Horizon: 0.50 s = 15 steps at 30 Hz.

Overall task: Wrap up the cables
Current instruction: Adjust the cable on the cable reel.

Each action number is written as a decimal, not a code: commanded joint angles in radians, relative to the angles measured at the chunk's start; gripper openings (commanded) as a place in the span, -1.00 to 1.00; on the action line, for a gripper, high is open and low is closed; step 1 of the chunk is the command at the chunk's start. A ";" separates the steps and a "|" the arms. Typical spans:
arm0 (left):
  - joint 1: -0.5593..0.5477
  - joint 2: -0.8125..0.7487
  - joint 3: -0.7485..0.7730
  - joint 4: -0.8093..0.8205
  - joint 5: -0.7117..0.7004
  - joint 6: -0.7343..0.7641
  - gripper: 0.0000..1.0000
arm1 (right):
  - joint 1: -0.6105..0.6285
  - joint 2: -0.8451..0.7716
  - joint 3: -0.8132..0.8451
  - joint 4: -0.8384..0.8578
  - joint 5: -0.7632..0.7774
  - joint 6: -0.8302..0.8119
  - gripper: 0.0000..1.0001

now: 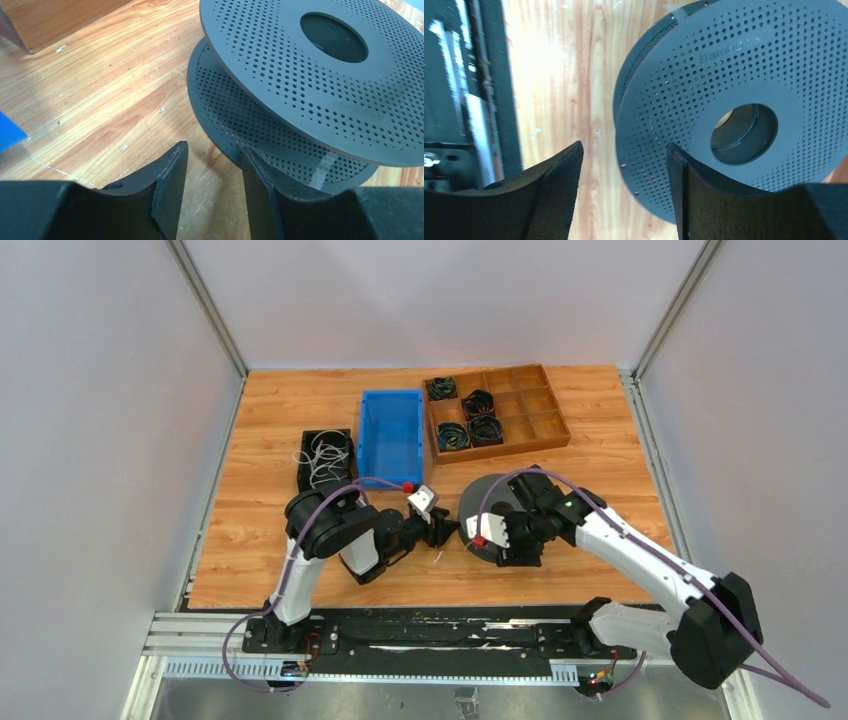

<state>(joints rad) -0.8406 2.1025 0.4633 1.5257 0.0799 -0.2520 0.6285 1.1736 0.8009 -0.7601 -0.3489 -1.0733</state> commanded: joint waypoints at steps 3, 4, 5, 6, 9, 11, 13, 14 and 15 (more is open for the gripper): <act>0.003 -0.019 -0.023 0.037 0.034 0.040 0.02 | -0.051 -0.144 0.065 -0.068 -0.097 0.298 0.35; 0.004 -0.018 -0.023 0.037 0.039 0.038 0.02 | -0.062 -0.158 0.060 -0.031 -0.078 0.350 0.37; 0.003 -0.019 -0.024 0.037 0.043 0.039 0.02 | -0.070 -0.164 0.057 0.001 -0.042 0.400 0.40; 0.003 -0.020 -0.025 0.038 0.044 0.041 0.03 | -0.080 -0.163 0.056 0.030 -0.004 0.450 0.42; 0.003 -0.028 -0.031 0.038 0.036 0.053 0.03 | -0.114 -0.113 0.074 0.106 0.150 0.588 0.48; 0.003 -0.030 -0.033 0.038 0.033 0.059 0.04 | -0.136 -0.051 0.110 0.116 0.225 0.670 0.52; 0.003 -0.031 -0.036 0.036 0.029 0.061 0.05 | -0.156 0.008 0.147 0.115 0.264 0.734 0.54; 0.003 -0.030 -0.037 0.037 0.028 0.062 0.06 | -0.165 0.034 0.161 0.116 0.280 0.759 0.54; 0.003 -0.030 -0.037 0.037 0.027 0.063 0.07 | -0.177 0.057 0.175 0.115 0.290 0.779 0.55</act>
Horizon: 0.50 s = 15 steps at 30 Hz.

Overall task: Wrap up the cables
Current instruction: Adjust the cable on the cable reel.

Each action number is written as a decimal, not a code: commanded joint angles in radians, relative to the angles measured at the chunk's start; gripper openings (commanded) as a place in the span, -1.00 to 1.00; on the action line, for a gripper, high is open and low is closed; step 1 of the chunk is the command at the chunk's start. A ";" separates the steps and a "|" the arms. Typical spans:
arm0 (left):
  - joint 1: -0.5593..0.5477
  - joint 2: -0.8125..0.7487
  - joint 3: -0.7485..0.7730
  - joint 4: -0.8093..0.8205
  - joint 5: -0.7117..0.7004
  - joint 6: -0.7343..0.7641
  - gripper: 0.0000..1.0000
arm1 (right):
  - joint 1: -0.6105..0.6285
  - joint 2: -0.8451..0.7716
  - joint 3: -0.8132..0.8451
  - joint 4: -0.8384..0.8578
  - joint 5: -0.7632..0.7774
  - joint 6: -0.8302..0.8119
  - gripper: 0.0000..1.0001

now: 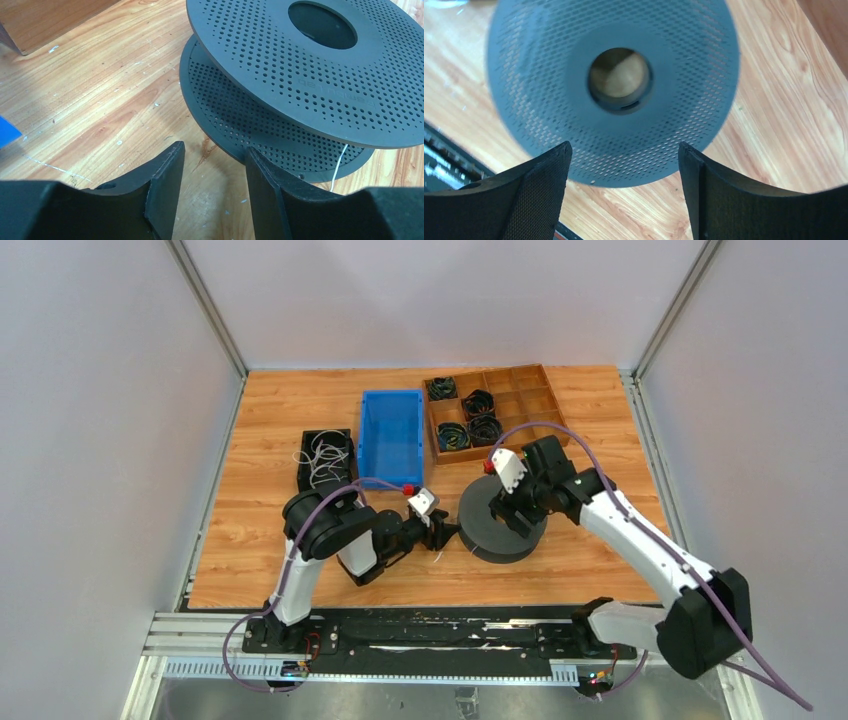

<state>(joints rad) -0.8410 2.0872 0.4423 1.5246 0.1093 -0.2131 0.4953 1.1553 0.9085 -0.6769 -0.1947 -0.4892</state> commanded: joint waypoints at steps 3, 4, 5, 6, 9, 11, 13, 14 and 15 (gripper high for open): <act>0.003 -0.013 -0.015 0.038 -0.003 0.023 0.09 | -0.061 0.140 0.103 0.023 0.163 0.256 0.56; 0.003 -0.012 -0.016 0.039 -0.005 0.022 0.09 | -0.061 0.156 0.110 0.023 0.167 0.266 0.56; 0.003 -0.013 -0.015 0.037 -0.005 0.023 0.10 | -0.061 0.171 0.115 0.023 0.170 0.278 0.57; 0.003 -0.012 -0.014 0.038 -0.005 0.024 0.10 | -0.061 0.187 0.121 0.022 0.171 0.289 0.57; 0.004 -0.012 -0.015 0.038 -0.006 0.031 0.12 | -0.061 0.232 0.134 0.021 0.188 0.305 0.58; 0.004 -0.017 -0.017 0.038 -0.007 0.036 0.13 | -0.062 0.263 0.144 0.024 0.194 0.312 0.58; 0.004 -0.024 -0.021 0.037 -0.005 0.038 0.14 | -0.061 0.290 0.148 0.034 0.206 0.309 0.58; 0.004 -0.032 -0.024 0.038 -0.002 0.039 0.13 | -0.061 0.299 0.147 0.042 0.213 0.305 0.58; 0.004 -0.037 -0.025 0.039 -0.001 0.042 0.14 | -0.061 0.307 0.144 0.052 0.222 0.299 0.57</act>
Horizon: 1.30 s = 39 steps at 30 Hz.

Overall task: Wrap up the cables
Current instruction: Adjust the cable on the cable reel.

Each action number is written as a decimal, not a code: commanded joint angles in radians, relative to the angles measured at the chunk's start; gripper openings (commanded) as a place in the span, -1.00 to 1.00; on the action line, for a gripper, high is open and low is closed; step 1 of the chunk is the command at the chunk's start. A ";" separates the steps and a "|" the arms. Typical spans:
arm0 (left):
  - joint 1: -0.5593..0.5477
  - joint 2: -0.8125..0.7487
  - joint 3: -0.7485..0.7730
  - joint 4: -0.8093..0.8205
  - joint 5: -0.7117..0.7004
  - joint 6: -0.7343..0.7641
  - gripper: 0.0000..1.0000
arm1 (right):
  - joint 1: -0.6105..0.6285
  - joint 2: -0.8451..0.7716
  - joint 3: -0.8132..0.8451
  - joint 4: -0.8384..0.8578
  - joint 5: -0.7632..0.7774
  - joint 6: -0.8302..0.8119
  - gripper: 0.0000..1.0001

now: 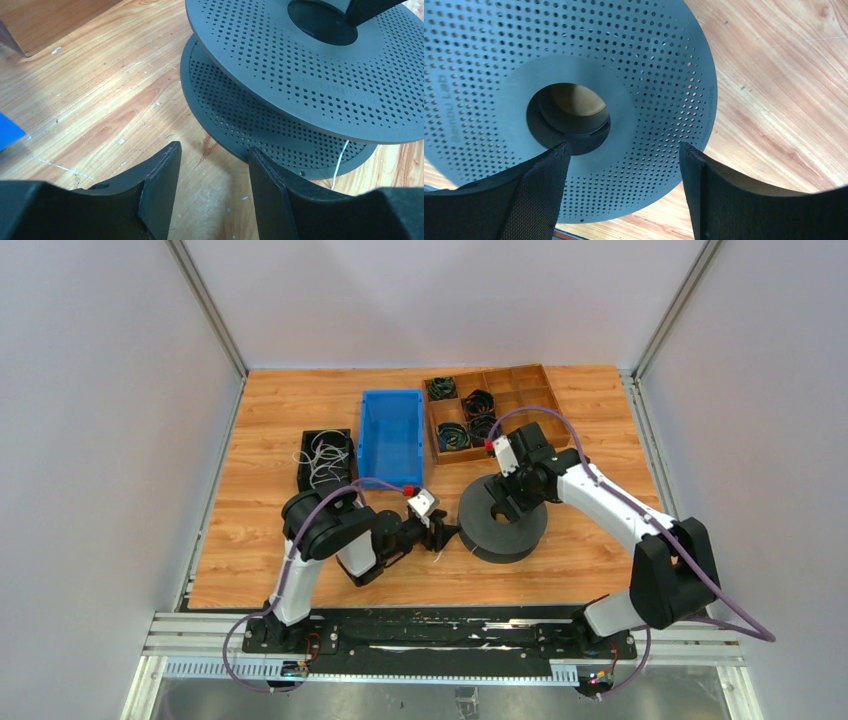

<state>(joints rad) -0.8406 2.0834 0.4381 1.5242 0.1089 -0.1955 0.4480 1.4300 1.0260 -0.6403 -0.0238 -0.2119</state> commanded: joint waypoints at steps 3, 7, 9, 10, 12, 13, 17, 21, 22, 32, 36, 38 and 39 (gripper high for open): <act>0.008 -0.059 -0.037 0.039 0.006 0.028 0.14 | -0.014 0.048 0.004 0.049 0.076 -0.007 0.51; 0.049 -0.097 -0.056 0.037 0.044 0.000 0.14 | -0.014 0.066 -0.039 0.108 0.084 -0.075 0.35; 0.082 -0.120 -0.066 0.037 0.081 -0.018 0.14 | -0.014 0.066 -0.064 0.146 0.076 -0.129 0.28; 0.102 -0.131 -0.071 0.037 0.109 -0.024 0.14 | -0.014 0.065 -0.075 0.164 0.066 -0.163 0.26; 0.134 -0.159 -0.080 0.037 0.162 -0.023 0.15 | -0.014 0.068 -0.089 0.197 0.035 -0.235 0.20; 0.147 -0.174 -0.086 0.037 0.184 -0.022 0.15 | -0.014 0.070 -0.095 0.210 0.016 -0.275 0.18; 0.177 -0.240 -0.115 0.036 0.274 -0.003 0.20 | -0.014 0.093 -0.092 0.252 -0.092 -0.434 0.15; 0.181 -0.306 -0.121 0.034 0.340 -0.002 0.27 | -0.013 0.117 -0.068 0.264 -0.219 -0.571 0.07; 0.182 -0.320 -0.121 0.034 0.348 -0.006 0.28 | -0.012 0.120 -0.062 0.262 -0.255 -0.601 0.06; 0.183 -0.341 -0.079 0.028 0.326 -0.063 0.37 | 0.023 0.107 0.040 0.192 -0.391 -0.712 0.20; 0.184 -0.362 -0.013 -0.067 0.342 -0.082 0.38 | 0.019 0.008 0.027 0.178 -0.312 -0.575 0.24; 0.184 -0.378 0.040 -0.211 0.355 -0.101 0.37 | 0.013 -0.052 0.005 0.176 -0.246 -0.486 0.27; 0.183 -0.386 0.067 -0.278 0.365 -0.106 0.36 | 0.006 -0.082 -0.003 0.169 -0.210 -0.444 0.28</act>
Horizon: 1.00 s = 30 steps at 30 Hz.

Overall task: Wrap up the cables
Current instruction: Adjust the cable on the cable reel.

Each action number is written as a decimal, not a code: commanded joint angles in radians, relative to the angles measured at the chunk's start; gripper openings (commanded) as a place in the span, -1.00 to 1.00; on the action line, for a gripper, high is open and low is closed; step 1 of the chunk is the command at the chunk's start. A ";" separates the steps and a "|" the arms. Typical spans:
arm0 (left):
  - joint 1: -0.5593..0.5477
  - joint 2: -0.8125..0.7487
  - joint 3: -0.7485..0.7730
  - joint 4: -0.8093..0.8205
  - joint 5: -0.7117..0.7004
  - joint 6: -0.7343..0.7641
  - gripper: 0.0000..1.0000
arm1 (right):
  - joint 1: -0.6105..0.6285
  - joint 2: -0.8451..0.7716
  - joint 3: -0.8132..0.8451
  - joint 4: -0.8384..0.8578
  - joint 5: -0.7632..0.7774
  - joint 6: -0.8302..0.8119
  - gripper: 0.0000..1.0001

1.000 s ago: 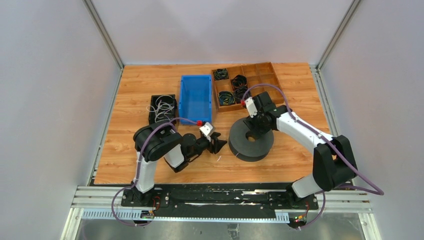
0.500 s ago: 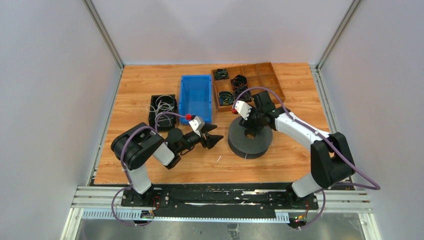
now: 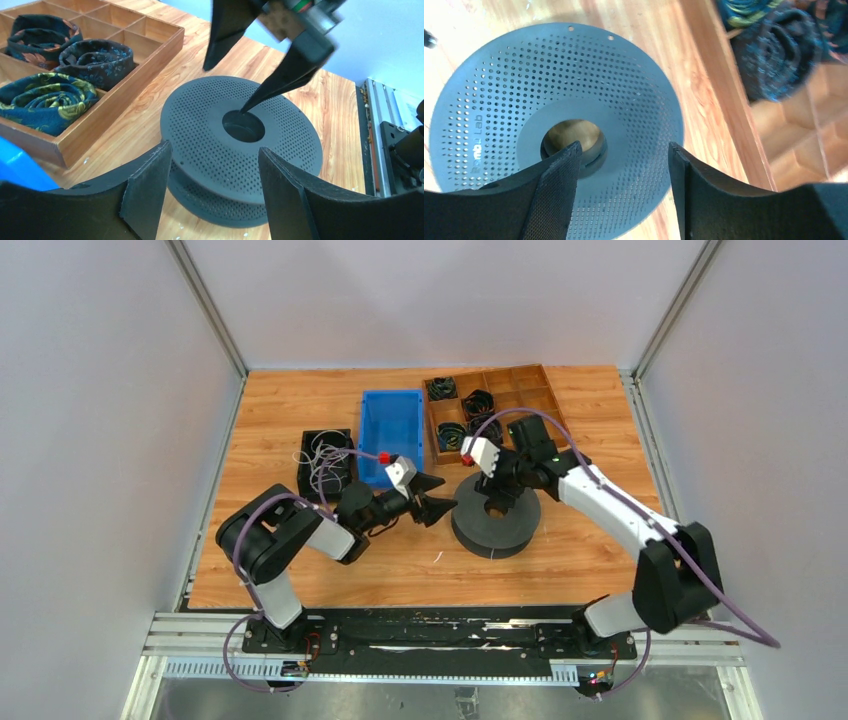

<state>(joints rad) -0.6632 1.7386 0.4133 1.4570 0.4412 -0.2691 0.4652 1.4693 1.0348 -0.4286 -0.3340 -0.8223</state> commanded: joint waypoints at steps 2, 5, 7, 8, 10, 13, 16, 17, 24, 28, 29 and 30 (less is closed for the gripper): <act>0.005 -0.059 0.149 -0.343 0.032 -0.063 0.33 | -0.025 -0.162 -0.021 -0.061 0.193 0.266 0.31; 0.002 -0.083 0.252 -0.589 0.013 -0.090 0.30 | -0.079 -0.188 -0.012 -0.141 0.232 0.376 0.33; -0.001 -0.089 0.305 -0.718 -0.005 -0.104 0.29 | -0.132 -0.182 0.003 -0.187 0.213 0.440 0.36; -0.003 -0.087 0.331 -0.768 -0.014 -0.109 0.27 | -0.168 -0.171 0.010 -0.207 0.199 0.468 0.37; -0.010 -0.082 0.390 -0.886 -0.013 -0.116 0.25 | -0.226 -0.138 0.014 -0.240 0.141 0.497 0.38; -0.022 -0.056 0.464 -1.025 -0.011 -0.144 0.23 | -0.289 -0.097 0.007 -0.267 0.042 0.515 0.37; -0.024 -0.008 0.532 -1.129 0.014 -0.177 0.20 | -0.328 -0.075 -0.008 -0.269 -0.037 0.523 0.36; -0.026 0.009 0.553 -1.156 0.019 -0.184 0.19 | -0.340 -0.069 -0.010 -0.270 -0.057 0.528 0.37; -0.053 0.081 0.627 -1.229 -0.022 -0.192 0.13 | -0.394 0.003 -0.004 -0.306 -0.170 0.543 0.36; -0.053 0.098 0.631 -1.228 -0.050 -0.201 0.17 | -0.395 0.037 -0.007 -0.314 -0.201 0.560 0.36; -0.054 0.104 0.633 -1.228 -0.040 -0.205 0.14 | -0.395 0.047 -0.007 -0.313 -0.211 0.566 0.36; -0.055 0.107 0.633 -1.228 -0.035 -0.209 0.12 | -0.395 0.054 -0.007 -0.312 -0.225 0.570 0.35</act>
<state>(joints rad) -0.7113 1.8091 1.0359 0.2909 0.4160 -0.4606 0.0845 1.4975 1.0332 -0.7013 -0.4824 -0.2855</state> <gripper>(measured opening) 0.575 0.681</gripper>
